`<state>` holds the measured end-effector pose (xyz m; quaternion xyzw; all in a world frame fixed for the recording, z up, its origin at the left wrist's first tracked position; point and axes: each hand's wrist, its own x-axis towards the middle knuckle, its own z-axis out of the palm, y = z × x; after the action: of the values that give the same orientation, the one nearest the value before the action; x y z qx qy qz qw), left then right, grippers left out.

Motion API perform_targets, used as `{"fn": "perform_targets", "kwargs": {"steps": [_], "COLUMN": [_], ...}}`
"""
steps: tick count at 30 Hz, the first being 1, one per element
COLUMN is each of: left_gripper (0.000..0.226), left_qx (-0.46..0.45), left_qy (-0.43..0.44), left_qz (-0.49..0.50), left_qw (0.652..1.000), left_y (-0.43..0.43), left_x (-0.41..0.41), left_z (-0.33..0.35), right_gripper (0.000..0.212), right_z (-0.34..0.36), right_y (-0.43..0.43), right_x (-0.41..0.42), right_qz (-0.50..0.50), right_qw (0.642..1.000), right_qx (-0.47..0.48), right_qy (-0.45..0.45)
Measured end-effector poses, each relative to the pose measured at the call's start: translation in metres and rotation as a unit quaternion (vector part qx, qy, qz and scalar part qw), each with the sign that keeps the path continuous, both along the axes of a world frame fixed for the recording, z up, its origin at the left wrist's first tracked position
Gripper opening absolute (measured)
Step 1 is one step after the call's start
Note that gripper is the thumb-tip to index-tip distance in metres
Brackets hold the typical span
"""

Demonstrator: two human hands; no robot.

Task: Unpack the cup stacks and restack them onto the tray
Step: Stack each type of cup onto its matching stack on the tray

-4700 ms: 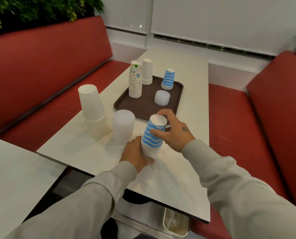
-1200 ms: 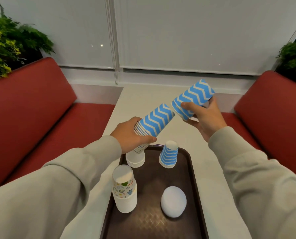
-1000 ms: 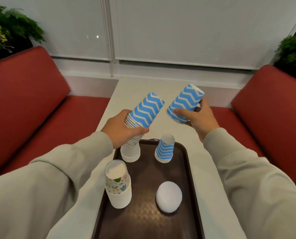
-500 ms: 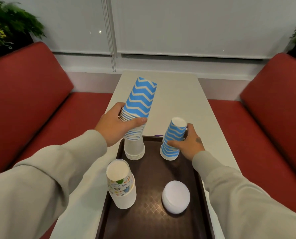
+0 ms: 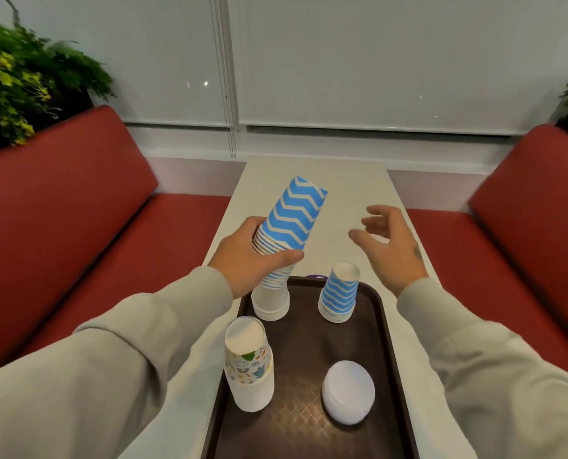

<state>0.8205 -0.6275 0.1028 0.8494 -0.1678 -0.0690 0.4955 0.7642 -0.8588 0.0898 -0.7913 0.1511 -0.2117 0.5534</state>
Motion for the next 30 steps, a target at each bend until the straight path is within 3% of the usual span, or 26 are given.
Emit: {"fn": "perform_targets", "kwargs": {"steps": [2,5,7,12,24,30], "left_gripper": [0.068,0.071,0.070,0.070,0.058,0.063], "left_qx": [0.007,0.022,0.028,0.059,0.090,0.123], "left_qy": [-0.006,-0.022,-0.033,-0.060,-0.051,-0.038], "left_qz": [-0.002,-0.005,-0.008,-0.016,-0.030,-0.030], "left_qw": [1.000,1.000,0.999,0.996,0.994,0.991], "left_y": [-0.001,-0.003,-0.003,0.002,0.001,0.004], "left_x": [-0.003,-0.007,-0.010,-0.012,-0.009,-0.004], "left_z": [0.001,0.005,0.007,0.013,0.014,0.003], "right_gripper": [0.042,0.056,0.062,0.060,0.058,0.055], "right_z": [0.020,0.032,0.031,0.024,0.020,0.025], "right_y": [0.013,0.035,0.049,0.064,0.054,0.031], "right_x": [0.002,0.004,0.006,0.011,0.012,0.011], "right_qz": [0.057,0.167,0.197,0.188,0.165,0.149], "right_qw": [0.997,0.976,0.965,0.961,0.968,0.961], "right_qx": [0.041,0.084,0.116,0.184,0.170,0.219], "right_qy": [0.021,0.112,0.126,0.081,0.087,0.078]}}
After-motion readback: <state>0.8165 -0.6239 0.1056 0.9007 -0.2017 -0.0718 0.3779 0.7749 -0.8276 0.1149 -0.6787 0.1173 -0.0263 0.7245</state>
